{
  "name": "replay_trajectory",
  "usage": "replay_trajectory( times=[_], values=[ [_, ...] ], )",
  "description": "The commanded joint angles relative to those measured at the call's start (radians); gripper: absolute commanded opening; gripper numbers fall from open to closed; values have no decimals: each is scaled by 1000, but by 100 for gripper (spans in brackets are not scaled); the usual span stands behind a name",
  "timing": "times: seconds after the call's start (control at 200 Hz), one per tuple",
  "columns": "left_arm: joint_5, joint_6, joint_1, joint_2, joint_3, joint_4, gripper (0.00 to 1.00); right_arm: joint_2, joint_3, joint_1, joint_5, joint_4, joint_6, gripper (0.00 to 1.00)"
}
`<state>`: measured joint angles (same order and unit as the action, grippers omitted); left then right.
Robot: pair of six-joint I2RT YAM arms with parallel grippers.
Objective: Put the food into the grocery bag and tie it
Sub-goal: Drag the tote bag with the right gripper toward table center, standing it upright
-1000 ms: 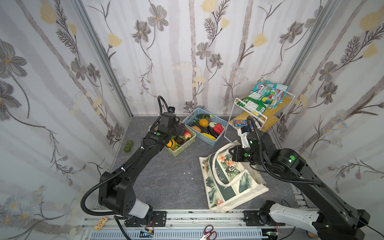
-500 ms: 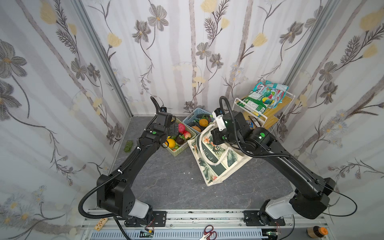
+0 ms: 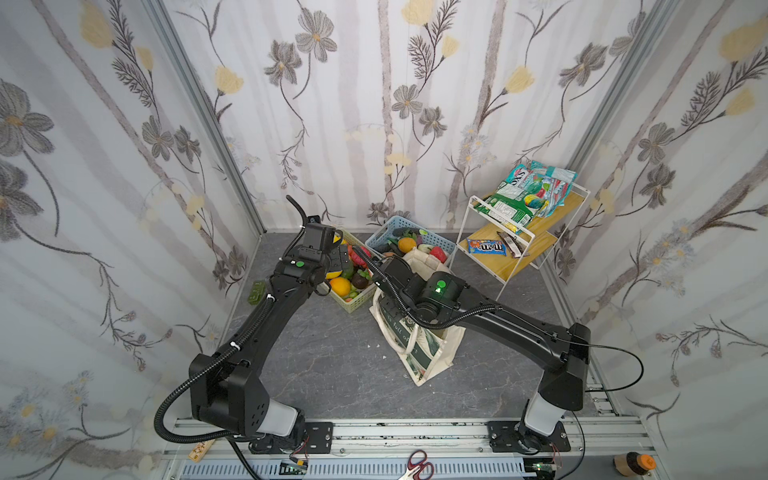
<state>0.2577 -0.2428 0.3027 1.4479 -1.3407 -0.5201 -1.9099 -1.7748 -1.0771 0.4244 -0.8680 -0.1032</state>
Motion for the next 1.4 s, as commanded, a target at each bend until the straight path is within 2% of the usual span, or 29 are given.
replay_trajectory(
  times=[0.0, 0.085, 0.26, 0.335, 0.385, 0.525, 0.624, 0.729, 0.869, 1.044, 1.189, 1.399],
  values=[
    [2, -16, -2, 1, -12, -17, 100, 1, 0, -12, -82, 41, -31, 39],
    [2, -19, -1, 5, -14, -20, 100, 14, 0, -13, -153, 55, -60, 53],
    [-15, -29, -2, 5, -14, -31, 100, 81, -38, -2, -255, 63, -73, 68],
    [-35, -36, -2, 9, -16, -45, 100, 123, -70, 13, -310, 63, -64, 79],
    [-53, -40, -1, 11, -15, -49, 100, 150, -95, 31, -351, 51, -52, 80],
    [-88, -55, 4, 12, -12, -63, 100, 235, -79, 159, -376, 48, -99, 80],
    [-96, -53, 12, 14, -19, -74, 100, 275, -18, 287, -360, 47, -109, 80],
    [-115, -72, 21, 18, -43, -111, 100, 290, 67, 377, -308, 44, -100, 81],
    [-136, -101, 47, 13, -69, -173, 100, 305, 164, 442, -313, 66, -95, 80],
    [-126, -134, 64, -17, -50, -204, 100, 307, 250, 464, -363, 124, -88, 78],
    [-135, -157, 80, -45, -58, -245, 100, 298, 300, 464, -375, 149, -81, 70],
    [-115, -176, 85, -93, -63, -298, 100, 264, 338, 473, -365, 188, -93, 46]
  ],
)
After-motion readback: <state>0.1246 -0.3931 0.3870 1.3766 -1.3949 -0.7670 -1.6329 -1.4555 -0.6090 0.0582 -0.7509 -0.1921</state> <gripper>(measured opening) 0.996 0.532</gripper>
